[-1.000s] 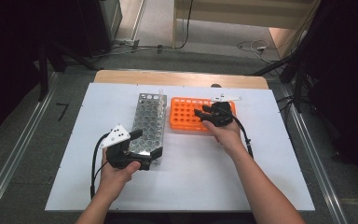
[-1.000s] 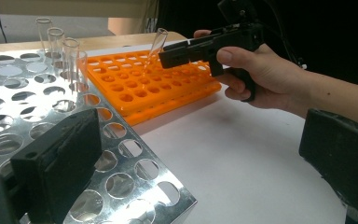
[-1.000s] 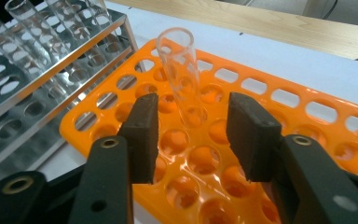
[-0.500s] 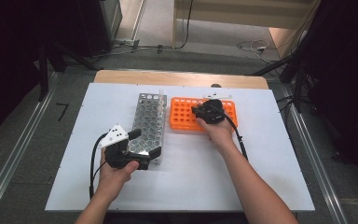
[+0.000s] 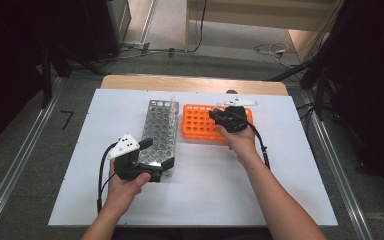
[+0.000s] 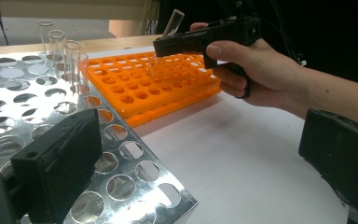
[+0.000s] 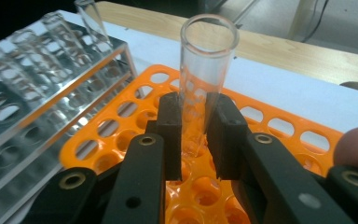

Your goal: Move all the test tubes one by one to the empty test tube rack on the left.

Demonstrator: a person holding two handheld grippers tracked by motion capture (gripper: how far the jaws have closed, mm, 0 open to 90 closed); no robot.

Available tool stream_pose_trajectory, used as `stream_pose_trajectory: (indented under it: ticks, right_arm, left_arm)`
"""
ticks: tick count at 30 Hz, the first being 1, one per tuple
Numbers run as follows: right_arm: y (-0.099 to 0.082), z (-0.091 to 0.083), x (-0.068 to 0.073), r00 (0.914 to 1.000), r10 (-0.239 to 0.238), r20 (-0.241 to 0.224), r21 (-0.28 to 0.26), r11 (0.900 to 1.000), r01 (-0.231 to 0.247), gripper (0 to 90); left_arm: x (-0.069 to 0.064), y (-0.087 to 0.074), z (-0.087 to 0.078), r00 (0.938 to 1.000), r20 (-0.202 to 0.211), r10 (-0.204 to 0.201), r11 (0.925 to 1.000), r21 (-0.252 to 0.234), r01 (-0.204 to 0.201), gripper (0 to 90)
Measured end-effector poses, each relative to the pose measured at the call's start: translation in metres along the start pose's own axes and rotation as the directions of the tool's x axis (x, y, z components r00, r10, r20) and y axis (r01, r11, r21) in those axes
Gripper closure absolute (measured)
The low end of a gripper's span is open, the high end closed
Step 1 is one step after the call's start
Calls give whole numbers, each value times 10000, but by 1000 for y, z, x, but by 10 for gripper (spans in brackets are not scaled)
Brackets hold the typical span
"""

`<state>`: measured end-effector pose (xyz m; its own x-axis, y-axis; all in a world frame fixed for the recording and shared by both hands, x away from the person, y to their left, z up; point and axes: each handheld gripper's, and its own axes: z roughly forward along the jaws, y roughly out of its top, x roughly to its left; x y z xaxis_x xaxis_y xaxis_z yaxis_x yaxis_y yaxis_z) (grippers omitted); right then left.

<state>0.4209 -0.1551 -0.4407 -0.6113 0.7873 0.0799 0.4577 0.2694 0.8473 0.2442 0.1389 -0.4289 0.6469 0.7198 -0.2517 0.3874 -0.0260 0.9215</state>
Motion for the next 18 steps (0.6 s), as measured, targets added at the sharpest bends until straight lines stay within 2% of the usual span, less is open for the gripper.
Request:
stream_pose_trajectory:
  ticks: [7,18]
  right_arm:
    - [-2,-25,6,9982,-437,-421,-255,9988,427,742]
    - [-21,-64,15,9933,-709,-913,-482,9966,667,742]
  left_arm:
    - [-4,0,4,9999,67,104,9999,51,-104,0]
    - [-14,2,12,9991,250,344,9993,110,-347,0]
